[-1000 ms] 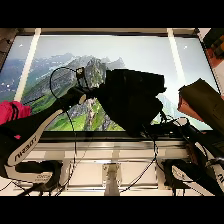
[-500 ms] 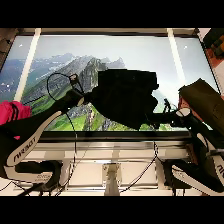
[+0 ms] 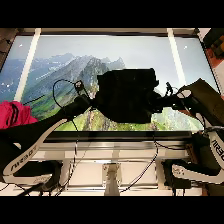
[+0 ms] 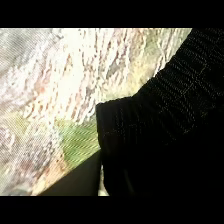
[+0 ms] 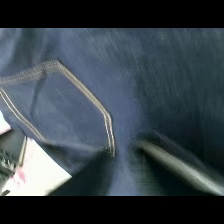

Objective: Fold the clothes and pants, and hang the long-sleeved shirts on hangers.

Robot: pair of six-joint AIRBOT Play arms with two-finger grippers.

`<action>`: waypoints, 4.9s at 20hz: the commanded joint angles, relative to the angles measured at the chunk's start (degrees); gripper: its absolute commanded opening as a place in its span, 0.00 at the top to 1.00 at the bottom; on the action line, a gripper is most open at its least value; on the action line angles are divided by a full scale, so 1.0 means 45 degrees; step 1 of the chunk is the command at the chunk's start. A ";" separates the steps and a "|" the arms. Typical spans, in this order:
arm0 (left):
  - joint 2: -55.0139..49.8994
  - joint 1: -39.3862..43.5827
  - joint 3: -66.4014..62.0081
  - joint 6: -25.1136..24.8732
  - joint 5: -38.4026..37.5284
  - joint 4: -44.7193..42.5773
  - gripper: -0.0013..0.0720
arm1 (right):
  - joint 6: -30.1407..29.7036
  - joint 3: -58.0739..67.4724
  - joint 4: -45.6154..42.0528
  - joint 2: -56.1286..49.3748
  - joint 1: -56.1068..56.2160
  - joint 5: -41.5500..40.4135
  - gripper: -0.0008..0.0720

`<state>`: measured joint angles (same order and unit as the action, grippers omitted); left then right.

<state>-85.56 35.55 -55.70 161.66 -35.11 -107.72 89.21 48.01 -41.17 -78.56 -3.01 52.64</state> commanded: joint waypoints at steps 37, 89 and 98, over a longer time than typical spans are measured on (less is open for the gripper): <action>-0.0777 -0.5892 0.0010 -1.7806 -0.3575 1.5654 0.33 | -0.1982 -0.1409 0.1627 0.4760 -0.2375 0.4061 0.43; -0.0627 -0.3449 0.0005 -1.6509 0.1005 1.6286 0.91 | -0.3677 -0.6008 -0.0097 0.2419 -0.5353 0.3502 0.55; -0.0627 -0.3449 0.0005 -1.6500 0.1005 1.6296 0.91 | -0.3759 -0.6008 0.0204 0.2414 -0.4498 0.3254 0.56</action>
<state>-88.40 20.01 -55.61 87.39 -30.59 -34.41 72.44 20.95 -40.93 -67.66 -25.63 68.12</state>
